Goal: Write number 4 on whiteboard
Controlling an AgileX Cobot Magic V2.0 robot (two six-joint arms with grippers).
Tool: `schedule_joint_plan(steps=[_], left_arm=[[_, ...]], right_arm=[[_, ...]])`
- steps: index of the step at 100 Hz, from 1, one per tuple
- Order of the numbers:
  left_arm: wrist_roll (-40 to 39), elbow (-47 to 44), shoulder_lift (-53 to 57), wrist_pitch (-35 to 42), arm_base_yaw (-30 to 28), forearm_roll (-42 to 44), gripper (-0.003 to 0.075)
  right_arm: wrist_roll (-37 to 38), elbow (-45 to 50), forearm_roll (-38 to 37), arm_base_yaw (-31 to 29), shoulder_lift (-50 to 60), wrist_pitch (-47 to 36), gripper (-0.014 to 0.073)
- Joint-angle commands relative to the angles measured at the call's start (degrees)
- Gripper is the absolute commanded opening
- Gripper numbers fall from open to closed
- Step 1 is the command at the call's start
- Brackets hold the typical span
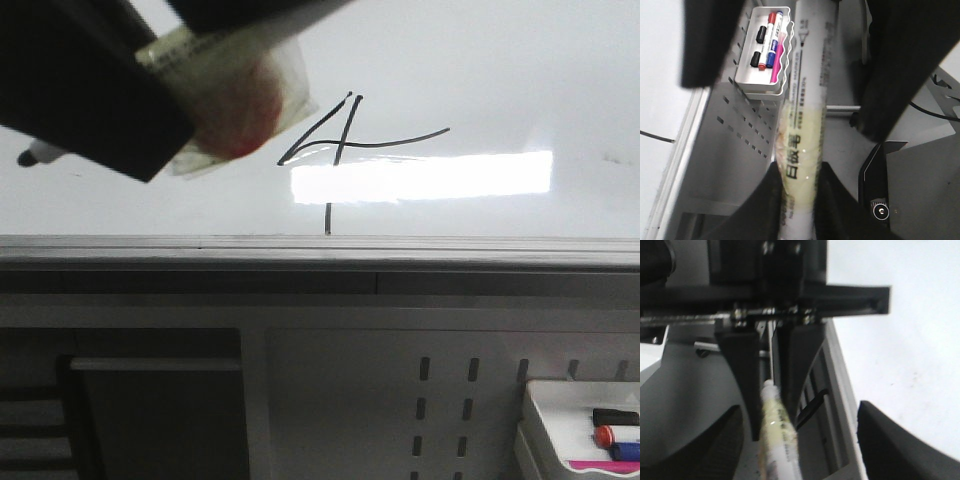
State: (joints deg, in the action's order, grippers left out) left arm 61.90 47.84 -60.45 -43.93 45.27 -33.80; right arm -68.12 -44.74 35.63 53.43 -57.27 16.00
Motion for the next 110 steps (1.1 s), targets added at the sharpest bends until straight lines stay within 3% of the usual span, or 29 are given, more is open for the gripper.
schedule_joint_plan(steps=[1,16,22,35,43,66,84,110], left_arm=[[-1.9,0.6,0.7,2.9,0.1,-2.0,-0.0020],[-7.3,-2.2,0.7,10.2,0.1,-2.1,-0.0020],[-10.9,-4.1,0.7,15.8,0.1,-2.1,-0.0020],[-21.5,-9.3,0.7,32.7,0.1,-4.5,-0.0020],[-22.7,-11.6,0.6,42.9,0.1,-9.8,-0.0020],[-22.7,-11.9,-6.0,56.0,0.1,-18.3,-0.0020],[-22.7,-9.0,-13.5,60.8,0.1,-23.7,-0.0020],[-22.7,-3.4,-19.7,66.4,0.1,-23.9,-0.0020]], right_arm=[[-0.1,-2.1,1.2,-0.2,4.1,-6.9,0.0458],[-0.1,-2.1,2.5,-1.8,9.2,-10.4,0.0450],[-0.1,-1.9,5.8,-3.5,11.4,-11.0,0.0395],[-0.1,-1.7,12.1,-8.5,14.4,-10.7,0.0113],[-0.1,-1.0,13.8,-11.0,15.8,-10.6,-0.0076],[-0.1,2.5,15.7,-14.0,18.1,-10.3,-0.0066],[-0.1,3.6,17.1,-14.0,18.8,-10.3,-0.0066],[-0.1,3.7,17.2,-14.0,18.8,-9.7,-0.0066]])
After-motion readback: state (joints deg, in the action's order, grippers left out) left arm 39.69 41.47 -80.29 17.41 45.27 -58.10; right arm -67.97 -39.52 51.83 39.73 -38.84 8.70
